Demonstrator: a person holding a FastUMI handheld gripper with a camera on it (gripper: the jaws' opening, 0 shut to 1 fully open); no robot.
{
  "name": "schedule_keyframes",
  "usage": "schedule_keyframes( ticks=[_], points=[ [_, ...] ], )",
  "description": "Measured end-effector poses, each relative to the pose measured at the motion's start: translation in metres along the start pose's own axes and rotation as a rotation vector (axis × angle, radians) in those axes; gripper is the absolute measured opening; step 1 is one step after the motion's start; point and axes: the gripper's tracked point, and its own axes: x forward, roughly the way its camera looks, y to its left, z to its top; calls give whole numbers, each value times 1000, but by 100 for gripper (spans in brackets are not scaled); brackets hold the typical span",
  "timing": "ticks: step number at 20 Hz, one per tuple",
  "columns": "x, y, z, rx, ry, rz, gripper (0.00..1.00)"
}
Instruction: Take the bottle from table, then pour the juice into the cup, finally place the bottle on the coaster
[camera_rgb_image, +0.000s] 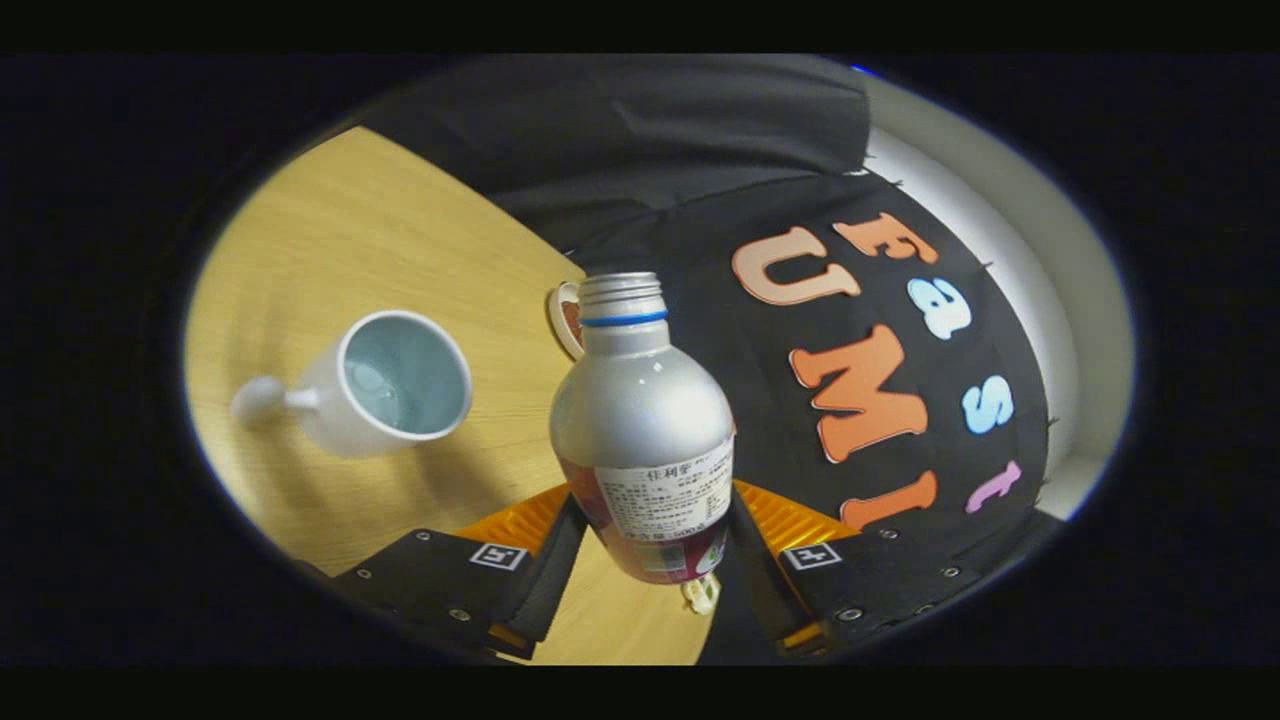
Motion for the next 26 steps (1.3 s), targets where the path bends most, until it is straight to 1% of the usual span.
schedule_keyframes(
  ticks=[2, 5, 10, 14, 19, 26],
  points=[
    [2, -12, -5, 144, 9, 3, 78],
    [7, -18, -20, 368, 32, 35, 78],
    [22, -26, -46, 665, 69, 50, 78],
    [33, -16, -56, 868, 82, 86, 78],
    [47, 8, -70, 1001, 118, 123, 78],
    [56, 38, -87, 1071, 152, 159, 78]
  ],
)
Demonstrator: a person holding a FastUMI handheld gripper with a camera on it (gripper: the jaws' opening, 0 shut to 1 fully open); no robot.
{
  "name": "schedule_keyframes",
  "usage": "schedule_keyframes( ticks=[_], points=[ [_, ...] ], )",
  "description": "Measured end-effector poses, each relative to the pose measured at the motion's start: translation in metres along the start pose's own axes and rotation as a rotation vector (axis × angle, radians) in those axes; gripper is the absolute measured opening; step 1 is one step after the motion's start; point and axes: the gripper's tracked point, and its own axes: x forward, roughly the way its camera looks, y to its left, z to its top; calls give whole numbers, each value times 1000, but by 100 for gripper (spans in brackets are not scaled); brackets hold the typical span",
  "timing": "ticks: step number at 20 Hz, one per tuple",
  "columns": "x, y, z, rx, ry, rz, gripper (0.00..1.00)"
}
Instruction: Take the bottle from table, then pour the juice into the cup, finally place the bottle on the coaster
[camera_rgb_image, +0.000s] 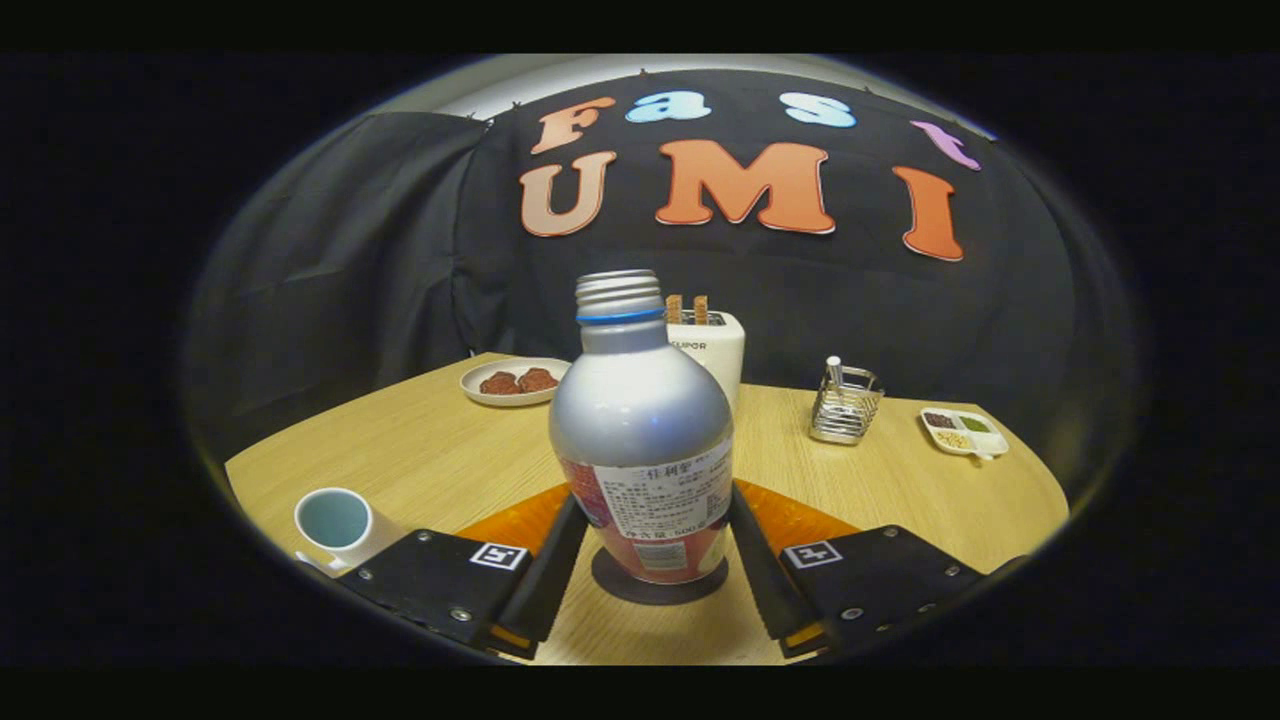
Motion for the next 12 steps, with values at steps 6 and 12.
schedule_keyframes(
  ticks=[6, 12],
  points=[
    [8, -6, -20, 40, 21, -7, 78],
    [8, -9, -29, 77, 7, -5, 80]
  ],
)
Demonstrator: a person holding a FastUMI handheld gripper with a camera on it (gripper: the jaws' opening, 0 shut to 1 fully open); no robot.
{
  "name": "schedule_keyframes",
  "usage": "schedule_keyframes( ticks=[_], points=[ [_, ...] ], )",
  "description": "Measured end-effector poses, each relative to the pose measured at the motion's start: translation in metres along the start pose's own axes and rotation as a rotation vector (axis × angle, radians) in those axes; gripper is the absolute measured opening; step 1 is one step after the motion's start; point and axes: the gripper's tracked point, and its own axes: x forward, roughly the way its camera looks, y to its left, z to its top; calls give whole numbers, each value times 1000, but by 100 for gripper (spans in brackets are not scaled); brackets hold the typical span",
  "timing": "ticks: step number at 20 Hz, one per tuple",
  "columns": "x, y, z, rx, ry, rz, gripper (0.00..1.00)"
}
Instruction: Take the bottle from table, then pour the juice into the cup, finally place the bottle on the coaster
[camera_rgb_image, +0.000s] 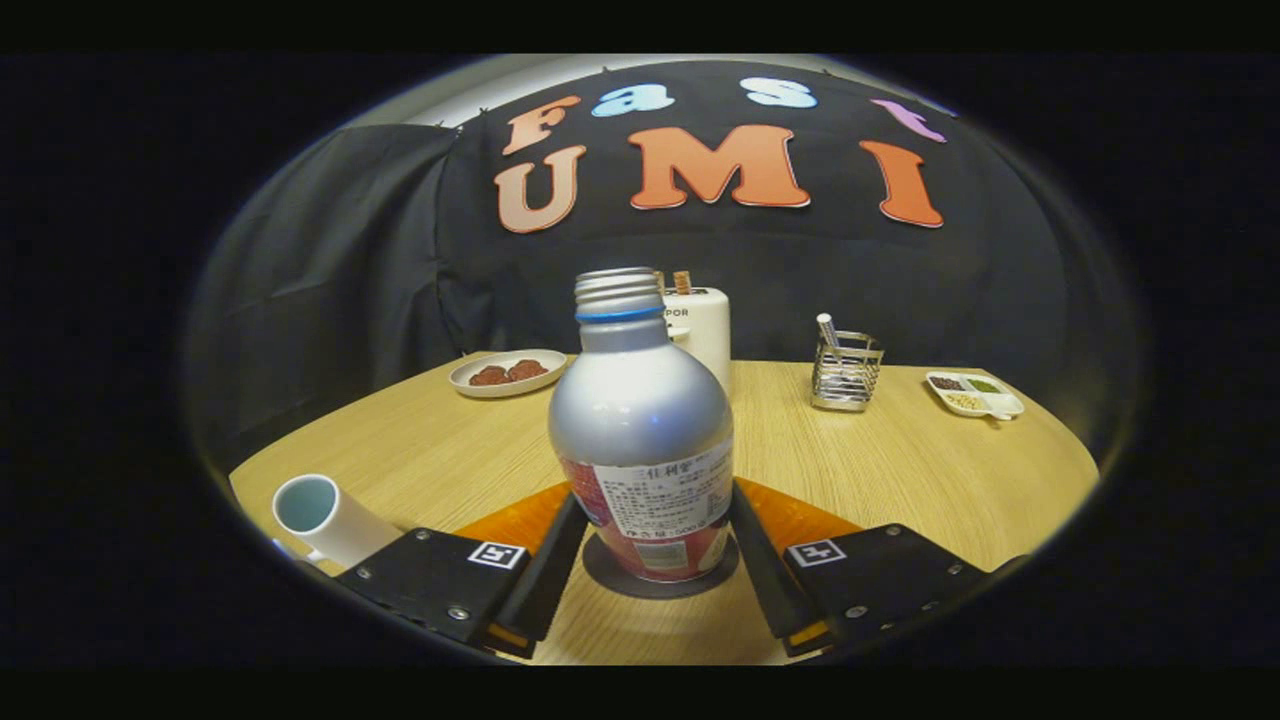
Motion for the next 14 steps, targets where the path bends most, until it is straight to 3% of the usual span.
schedule_keyframes(
  ticks=[3, 7, 14],
  points=[
    [-7, -8, -3, -36, 8, -37, 83],
    [-23, -3, 13, -47, -45, -18, 97],
    [-87, -11, 54, -48, -175, -29, 97]
  ],
)
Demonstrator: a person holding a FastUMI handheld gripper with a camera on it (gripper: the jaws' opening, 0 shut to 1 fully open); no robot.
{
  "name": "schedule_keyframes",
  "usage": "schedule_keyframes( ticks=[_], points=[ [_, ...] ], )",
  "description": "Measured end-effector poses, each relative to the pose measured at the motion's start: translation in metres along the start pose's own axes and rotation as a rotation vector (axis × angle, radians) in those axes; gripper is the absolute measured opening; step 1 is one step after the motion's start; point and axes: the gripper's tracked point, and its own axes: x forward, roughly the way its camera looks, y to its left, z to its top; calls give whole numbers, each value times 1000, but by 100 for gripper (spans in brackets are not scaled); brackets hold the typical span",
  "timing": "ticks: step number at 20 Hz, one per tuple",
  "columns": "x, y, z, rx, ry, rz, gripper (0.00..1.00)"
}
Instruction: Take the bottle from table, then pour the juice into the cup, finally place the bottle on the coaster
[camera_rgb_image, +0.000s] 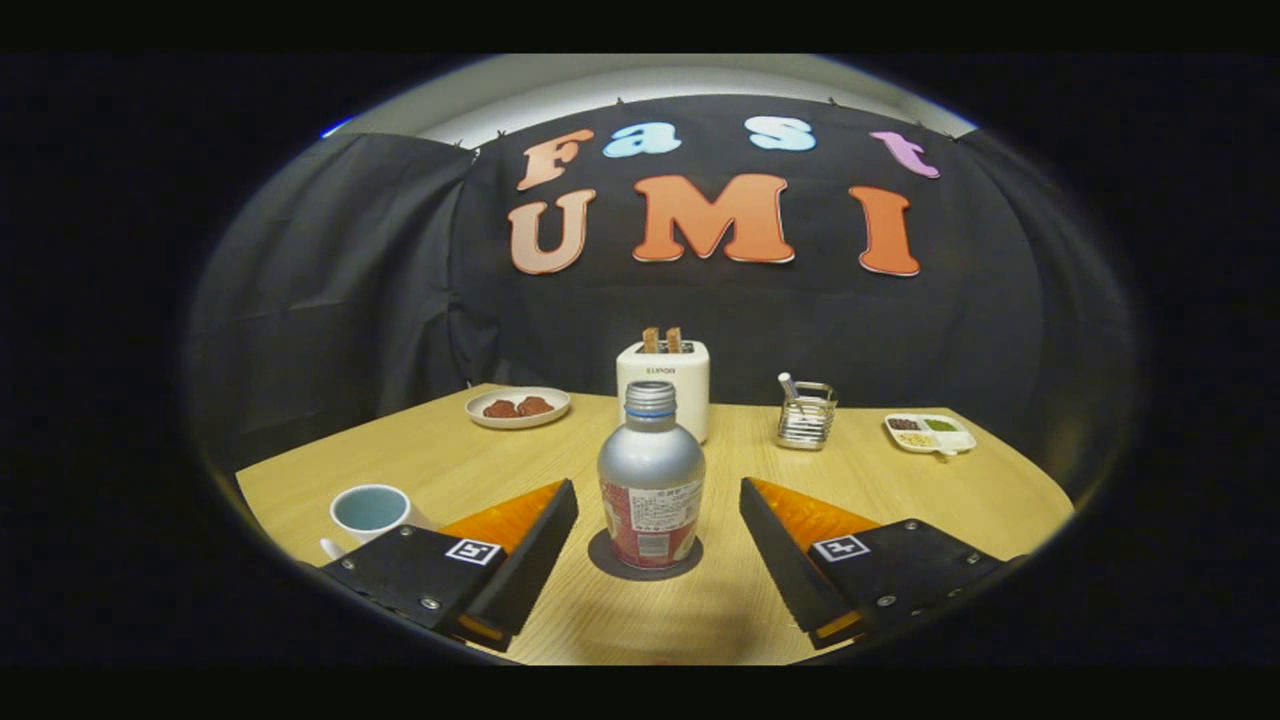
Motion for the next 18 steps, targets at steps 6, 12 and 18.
schedule_keyframes(
  ticks=[6, 12, 18],
  points=[
    [-62, -18, 34, -29, -92, -61, 97],
    [-126, -36, 66, -14, -153, -96, 97],
    [-187, -53, 102, 11, -211, -128, 97]
  ],
)
